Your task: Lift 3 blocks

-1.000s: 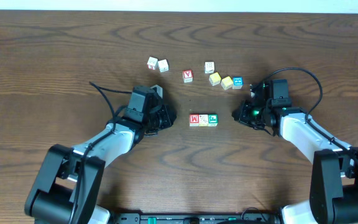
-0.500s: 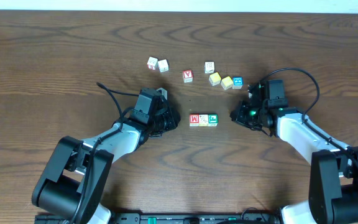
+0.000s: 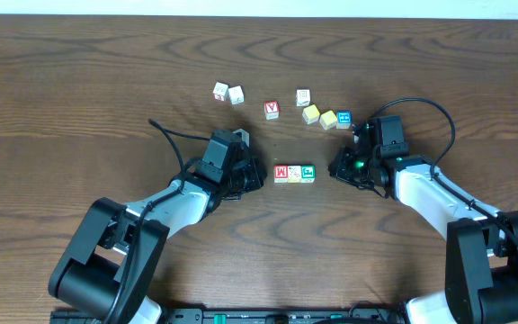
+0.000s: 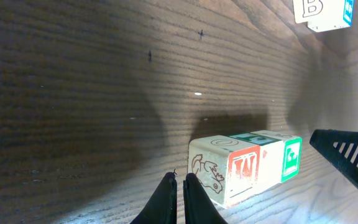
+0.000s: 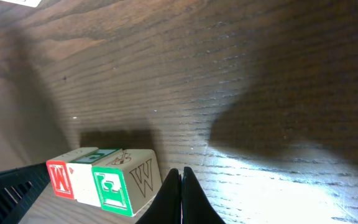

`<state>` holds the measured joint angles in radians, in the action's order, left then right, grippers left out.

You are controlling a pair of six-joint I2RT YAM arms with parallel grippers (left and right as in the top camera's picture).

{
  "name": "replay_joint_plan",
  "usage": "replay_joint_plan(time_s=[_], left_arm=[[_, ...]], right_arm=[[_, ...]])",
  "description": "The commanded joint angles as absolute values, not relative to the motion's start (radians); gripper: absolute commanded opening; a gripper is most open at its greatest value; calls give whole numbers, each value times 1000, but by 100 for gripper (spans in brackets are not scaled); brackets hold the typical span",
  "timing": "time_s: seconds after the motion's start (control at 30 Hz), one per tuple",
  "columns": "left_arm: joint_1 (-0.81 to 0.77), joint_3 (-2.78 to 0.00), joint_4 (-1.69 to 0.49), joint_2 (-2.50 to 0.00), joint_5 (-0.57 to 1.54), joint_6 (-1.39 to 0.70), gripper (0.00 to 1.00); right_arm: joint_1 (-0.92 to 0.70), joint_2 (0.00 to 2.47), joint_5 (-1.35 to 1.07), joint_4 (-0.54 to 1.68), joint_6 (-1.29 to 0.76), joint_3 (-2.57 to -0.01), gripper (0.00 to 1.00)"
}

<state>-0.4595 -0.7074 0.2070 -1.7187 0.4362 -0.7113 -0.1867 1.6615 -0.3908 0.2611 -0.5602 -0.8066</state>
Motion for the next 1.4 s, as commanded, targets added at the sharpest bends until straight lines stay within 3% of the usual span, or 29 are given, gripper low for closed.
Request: replay_joint_plan(time_s=[0.0,1.37], left_arm=[[-462,-705,208,-1724,414,-720,7],[-462,-705,212,-1724,415,-720,8]], right_arm=[[-212,1655,-364,261,-591,-798,1],[-210,1702,-397,228,-501,-798,1]])
